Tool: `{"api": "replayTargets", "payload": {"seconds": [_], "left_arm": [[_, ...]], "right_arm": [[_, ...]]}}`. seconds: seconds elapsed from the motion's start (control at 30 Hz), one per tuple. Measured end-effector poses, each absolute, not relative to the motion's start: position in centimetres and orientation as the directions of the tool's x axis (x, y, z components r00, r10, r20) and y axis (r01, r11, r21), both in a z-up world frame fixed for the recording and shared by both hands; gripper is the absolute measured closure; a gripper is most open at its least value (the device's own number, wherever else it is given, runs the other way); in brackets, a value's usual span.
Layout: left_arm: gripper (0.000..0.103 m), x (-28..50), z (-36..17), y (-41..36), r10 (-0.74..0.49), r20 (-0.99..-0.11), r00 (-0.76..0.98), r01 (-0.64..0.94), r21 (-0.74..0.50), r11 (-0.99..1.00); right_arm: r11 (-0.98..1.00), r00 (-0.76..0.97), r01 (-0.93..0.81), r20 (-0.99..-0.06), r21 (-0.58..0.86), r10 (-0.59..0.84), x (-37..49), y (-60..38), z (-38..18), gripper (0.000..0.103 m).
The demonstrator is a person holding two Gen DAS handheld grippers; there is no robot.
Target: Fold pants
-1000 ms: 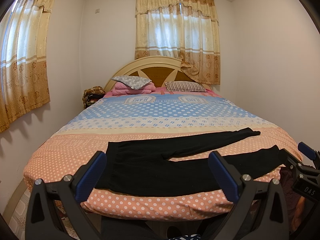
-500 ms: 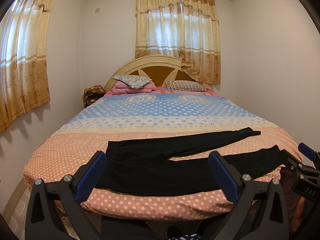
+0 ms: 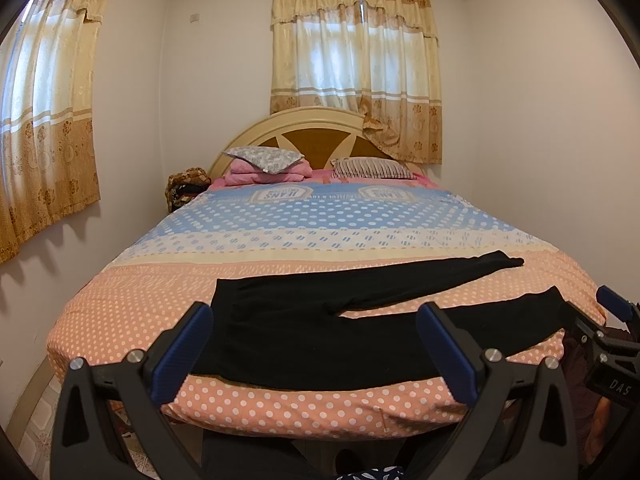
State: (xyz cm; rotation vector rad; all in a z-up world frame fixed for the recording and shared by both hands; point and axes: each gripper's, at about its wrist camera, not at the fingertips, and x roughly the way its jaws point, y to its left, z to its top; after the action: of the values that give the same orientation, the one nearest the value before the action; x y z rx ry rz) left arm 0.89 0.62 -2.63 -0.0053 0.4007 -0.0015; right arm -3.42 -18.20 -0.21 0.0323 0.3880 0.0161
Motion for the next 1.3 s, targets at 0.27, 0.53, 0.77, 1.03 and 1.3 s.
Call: {"api": "replayTargets", "payload": {"seconds": [0.27,0.53,0.77,1.03,1.3], "left_arm": [[0.0,2.3,-3.3,0.4,-0.005,-0.428,0.904,0.009,0.007,1.0],[0.0,10.2,-7.4,4.7,0.051,-0.543,0.838,-0.039,0.033,0.999],[0.0,21.2,-11.7,14.3,0.19,-0.652,0.734,-0.183,0.08,0.98],[0.001,30.9,-15.5,18.3,0.175,-0.743,0.647,-0.169,0.085,0.982],[0.035,38.9,-19.5,18.7,0.092,-0.832,0.548,-0.116,0.033,0.993]], "right_arm": [[0.999,0.921,-0.033,-0.387,0.028,0.041,-2.8,-17.9,-1.0,0.001],[0.994,0.896,-0.111,-0.434,0.0,0.1,1.4,-19.1,-2.8,0.001],[0.999,0.847,-0.047,-0.531,0.005,0.043,8.9,-23.5,-5.2,0.001],[1.0,0.802,0.022,-0.596,-0.017,-0.028,15.5,-27.8,-8.1,0.001],[0.999,0.784,0.038,-0.62,-0.008,-0.035,18.3,-29.4,-9.4,0.001]]}}
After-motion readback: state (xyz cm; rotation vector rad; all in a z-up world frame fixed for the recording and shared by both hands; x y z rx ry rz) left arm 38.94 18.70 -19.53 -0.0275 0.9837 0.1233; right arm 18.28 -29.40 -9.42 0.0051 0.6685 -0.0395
